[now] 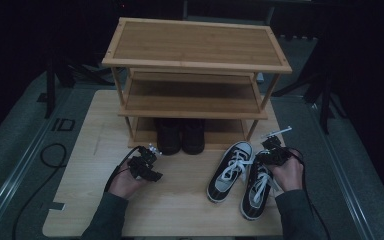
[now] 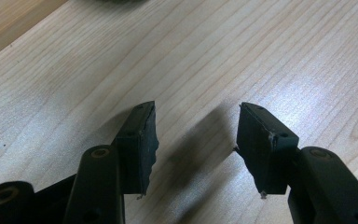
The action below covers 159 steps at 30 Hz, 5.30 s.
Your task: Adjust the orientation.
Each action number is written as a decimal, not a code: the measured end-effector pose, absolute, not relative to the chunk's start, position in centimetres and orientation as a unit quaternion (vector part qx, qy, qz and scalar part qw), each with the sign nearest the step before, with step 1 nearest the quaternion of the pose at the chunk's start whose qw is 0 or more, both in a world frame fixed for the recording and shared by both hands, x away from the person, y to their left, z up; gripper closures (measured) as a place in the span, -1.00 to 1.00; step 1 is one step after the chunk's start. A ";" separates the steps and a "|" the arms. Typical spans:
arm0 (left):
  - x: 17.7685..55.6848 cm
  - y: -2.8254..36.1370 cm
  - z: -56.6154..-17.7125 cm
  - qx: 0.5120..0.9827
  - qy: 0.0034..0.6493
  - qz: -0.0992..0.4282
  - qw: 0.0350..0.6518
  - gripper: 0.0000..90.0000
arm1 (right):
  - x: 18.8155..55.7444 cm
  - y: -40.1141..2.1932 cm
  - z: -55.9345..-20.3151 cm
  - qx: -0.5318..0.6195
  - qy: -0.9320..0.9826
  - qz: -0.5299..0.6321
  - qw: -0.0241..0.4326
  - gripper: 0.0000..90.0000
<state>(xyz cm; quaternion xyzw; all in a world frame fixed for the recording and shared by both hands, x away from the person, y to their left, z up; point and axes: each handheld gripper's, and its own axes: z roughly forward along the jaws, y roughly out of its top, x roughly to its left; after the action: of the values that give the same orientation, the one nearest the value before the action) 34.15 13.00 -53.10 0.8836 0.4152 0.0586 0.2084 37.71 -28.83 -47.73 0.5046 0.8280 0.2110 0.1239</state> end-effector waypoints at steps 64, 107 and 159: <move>33.2 6.4 -52.7 0.912 0.326 0.062 0.240 0.65 | 29.5 -35.2 -51.7 0.538 0.818 0.171 0.109 1.00; 33.7 -3.8 -53.3 0.946 0.219 0.083 0.223 0.99 | 30.5 -35.5 -49.8 0.538 0.813 0.180 0.128 1.00; 32.5 -2.2 -52.1 0.947 0.200 0.021 0.251 0.89 | 31.2 -34.0 -47.9 0.518 0.824 0.187 0.136 0.94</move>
<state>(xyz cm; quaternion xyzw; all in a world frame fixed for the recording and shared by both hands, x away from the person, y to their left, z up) 32.49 -2.18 -52.09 0.9471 0.1995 0.0209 0.2505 31.18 -33.96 -47.90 0.5176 0.8236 0.1875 0.1365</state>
